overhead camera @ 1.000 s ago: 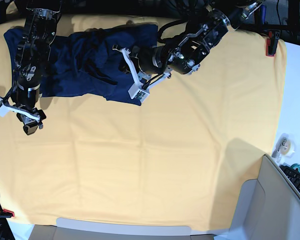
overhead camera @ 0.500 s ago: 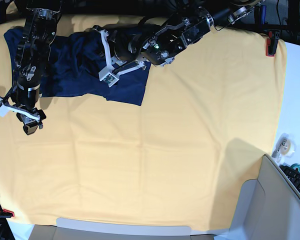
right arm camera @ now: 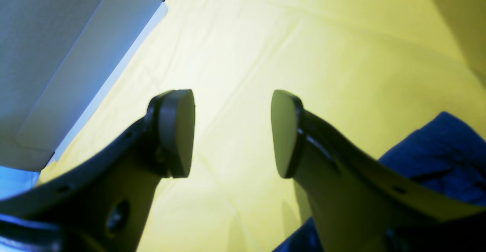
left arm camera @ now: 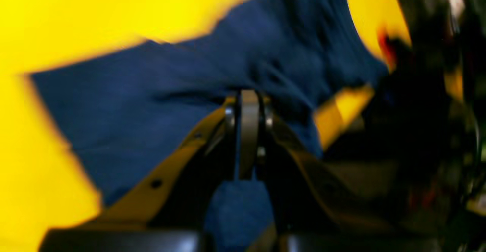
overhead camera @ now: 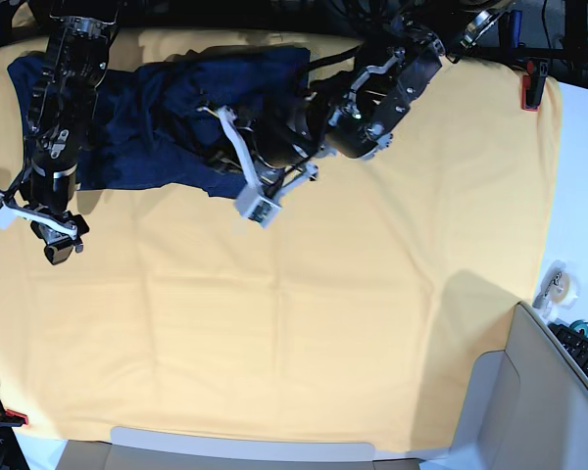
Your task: Fold the T-shirt properly
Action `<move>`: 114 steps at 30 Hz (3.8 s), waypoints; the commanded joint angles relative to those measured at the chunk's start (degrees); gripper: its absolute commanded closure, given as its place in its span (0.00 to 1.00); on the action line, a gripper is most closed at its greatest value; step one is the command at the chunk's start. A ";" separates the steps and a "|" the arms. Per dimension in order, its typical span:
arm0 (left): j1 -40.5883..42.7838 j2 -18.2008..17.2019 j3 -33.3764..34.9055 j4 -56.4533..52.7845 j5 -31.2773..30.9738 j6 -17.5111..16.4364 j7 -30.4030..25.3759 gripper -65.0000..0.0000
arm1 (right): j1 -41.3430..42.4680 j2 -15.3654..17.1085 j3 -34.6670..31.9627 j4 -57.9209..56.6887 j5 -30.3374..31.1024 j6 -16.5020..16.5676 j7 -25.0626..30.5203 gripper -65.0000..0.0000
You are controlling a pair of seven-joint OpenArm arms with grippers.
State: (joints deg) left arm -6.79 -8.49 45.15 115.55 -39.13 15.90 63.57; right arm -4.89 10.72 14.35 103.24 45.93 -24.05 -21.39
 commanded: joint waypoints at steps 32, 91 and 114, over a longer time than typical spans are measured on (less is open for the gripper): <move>6.48 -5.00 -10.46 1.77 -0.56 -0.30 -6.74 0.88 | -7.82 1.02 21.91 0.80 17.14 46.69 -10.13 0.51; 11.40 -9.05 -10.55 2.21 -0.47 -0.30 -19.40 0.88 | -21.97 12.97 35.72 -26.54 24.79 64.05 -20.68 0.51; 13.07 -8.70 -10.46 2.30 -0.47 -0.21 -19.48 0.88 | -16.26 11.56 43.89 -29.35 13.98 64.05 -35.27 0.51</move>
State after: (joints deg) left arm 6.92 -17.04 34.85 116.84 -39.59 16.10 45.06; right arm -21.08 21.69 58.22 73.28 58.08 39.22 -56.16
